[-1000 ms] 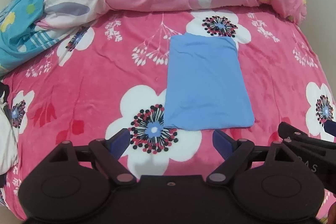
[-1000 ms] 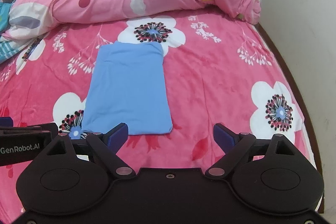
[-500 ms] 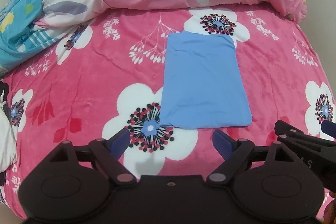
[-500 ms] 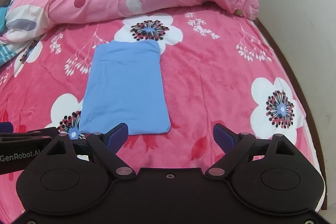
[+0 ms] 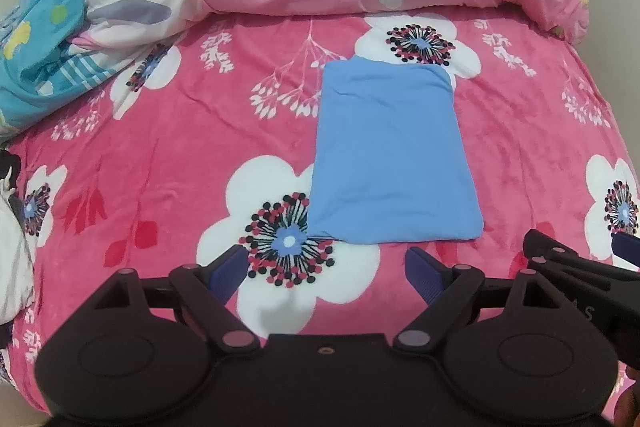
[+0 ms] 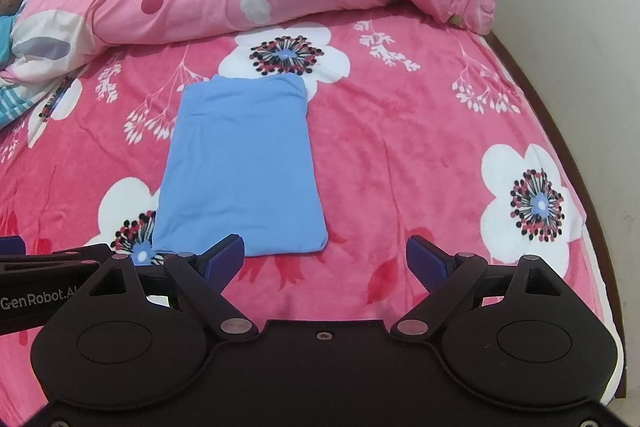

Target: Fold clothes

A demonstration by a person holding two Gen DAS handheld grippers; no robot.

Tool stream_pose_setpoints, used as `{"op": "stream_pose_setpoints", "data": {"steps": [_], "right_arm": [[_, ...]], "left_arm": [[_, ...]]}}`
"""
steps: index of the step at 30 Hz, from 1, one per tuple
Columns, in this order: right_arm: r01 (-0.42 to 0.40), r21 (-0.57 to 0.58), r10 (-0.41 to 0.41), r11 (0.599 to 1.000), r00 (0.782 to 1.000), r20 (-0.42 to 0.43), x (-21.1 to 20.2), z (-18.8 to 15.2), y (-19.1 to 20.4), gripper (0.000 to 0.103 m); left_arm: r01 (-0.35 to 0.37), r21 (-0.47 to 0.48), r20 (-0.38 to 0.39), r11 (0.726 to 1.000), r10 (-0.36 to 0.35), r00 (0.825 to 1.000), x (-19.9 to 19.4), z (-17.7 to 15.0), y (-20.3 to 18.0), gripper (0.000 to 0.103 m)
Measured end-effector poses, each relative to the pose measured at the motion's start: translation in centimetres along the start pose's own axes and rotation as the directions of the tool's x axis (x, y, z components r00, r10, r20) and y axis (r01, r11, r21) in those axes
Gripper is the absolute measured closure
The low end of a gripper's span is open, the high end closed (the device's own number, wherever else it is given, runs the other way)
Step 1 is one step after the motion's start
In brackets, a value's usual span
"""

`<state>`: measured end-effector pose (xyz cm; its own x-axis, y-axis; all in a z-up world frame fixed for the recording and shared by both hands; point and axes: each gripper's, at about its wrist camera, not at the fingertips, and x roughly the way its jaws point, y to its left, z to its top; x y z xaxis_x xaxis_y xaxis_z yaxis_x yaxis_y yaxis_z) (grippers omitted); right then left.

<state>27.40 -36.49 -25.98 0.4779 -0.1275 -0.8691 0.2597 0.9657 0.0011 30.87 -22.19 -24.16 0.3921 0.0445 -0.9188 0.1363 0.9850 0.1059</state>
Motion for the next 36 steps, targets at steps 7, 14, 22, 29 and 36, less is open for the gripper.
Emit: {"op": "stream_pose_setpoints", "data": {"steps": [7,14,22,29,36], "right_arm": [[0.004,0.001,-0.004,1.000,1.000,-0.003,0.0,-0.1,0.0,0.014],[0.003,-0.005,-0.003,1.000,1.000,-0.005,0.0,-0.3,0.0,0.014],[0.001,-0.014,-0.001,1.000,1.000,-0.007,0.0,-0.3,0.1,0.014],[0.001,-0.024,-0.001,1.000,1.000,-0.006,0.0,-0.3,0.4,0.014],[0.002,-0.031,-0.002,1.000,1.000,-0.005,0.1,-0.3,0.6,0.014]], "left_arm": [[-0.007,0.004,0.039,1.000,0.007,0.999,-0.3,-0.1,-0.1,0.019],[-0.006,-0.028,0.046,1.000,0.007,0.999,-0.5,-0.1,0.1,0.019],[0.009,-0.071,0.007,0.997,-0.008,1.000,0.0,-0.1,0.7,0.018],[0.007,-0.072,-0.004,0.997,-0.008,1.000,0.0,-0.2,0.9,0.018],[-0.004,-0.067,-0.008,0.998,0.003,1.000,0.1,-0.2,0.9,0.018]]}}
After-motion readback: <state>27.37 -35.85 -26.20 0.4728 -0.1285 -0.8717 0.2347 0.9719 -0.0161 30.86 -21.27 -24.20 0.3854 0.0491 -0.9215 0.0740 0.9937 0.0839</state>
